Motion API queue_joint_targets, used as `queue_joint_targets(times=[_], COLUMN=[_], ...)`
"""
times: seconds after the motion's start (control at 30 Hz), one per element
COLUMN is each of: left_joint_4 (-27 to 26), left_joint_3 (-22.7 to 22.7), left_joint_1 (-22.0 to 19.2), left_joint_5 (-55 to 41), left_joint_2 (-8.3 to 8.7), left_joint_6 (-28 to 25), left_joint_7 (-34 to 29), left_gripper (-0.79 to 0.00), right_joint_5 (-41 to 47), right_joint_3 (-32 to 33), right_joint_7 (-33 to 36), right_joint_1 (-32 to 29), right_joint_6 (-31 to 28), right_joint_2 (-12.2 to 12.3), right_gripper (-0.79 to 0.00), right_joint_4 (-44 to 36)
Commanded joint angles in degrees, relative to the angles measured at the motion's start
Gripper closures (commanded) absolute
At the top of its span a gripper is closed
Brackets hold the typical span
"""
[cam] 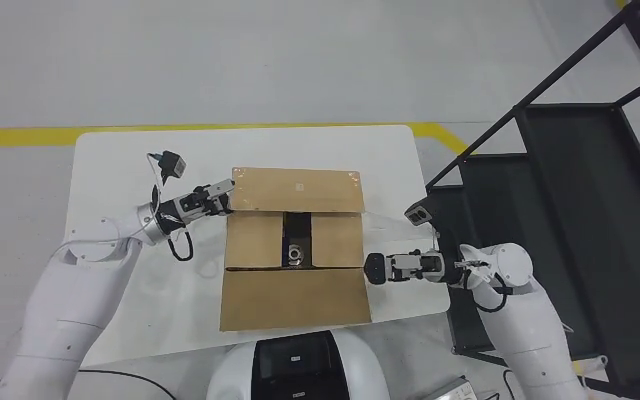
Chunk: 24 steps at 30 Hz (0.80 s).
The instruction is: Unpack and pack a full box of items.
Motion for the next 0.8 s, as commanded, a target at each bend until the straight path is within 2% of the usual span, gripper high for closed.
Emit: queue_joint_targets(times=[0.0, 0.2, 0.33, 0.47, 0.77], left_joint_4=[1.1, 3.2, 5.2, 9.4, 20.6], left_joint_3=[0.8, 2.2, 3.5, 7.3, 13.6], left_joint_1=[-1.0, -3.8, -7.2, -11.5, -21.3], left_joint_5=[-0.7, -5.6, -3.8, -4.1, -13.3], left_joint_2=[-0.36, -1.37, -2.0, -3.57, -8.2], left_joint_6=[-0.7, -3.2, -7.0, -10.3, -14.8], left_joint_7=[-0.7, -4.3, -6.9, -9.8, -12.4], left_gripper=[-0.785, -0.785, -0.785, -0.785, -0.785], right_joint_5=[0.7, 1.6, 1.7, 1.9, 2.7], right_joint_3=[0.7, 2.1, 2.2, 2.0, 3.0], right_joint_7=[0.0, 0.3, 0.0, -0.5, -1.9], right_joint_1=[0.1, 0.2, 0.2, 0.5, -0.5], right_joint_6=[-0.1, -0.1, 0.0, -0.3, -0.6], right_joint_2=[0.2, 0.6, 0.8, 0.9, 1.3], right_gripper=[-0.785, -0.785, -0.785, -0.785, -0.785], right_joint_4=[1.0, 2.5, 3.0, 3.3, 3.5])
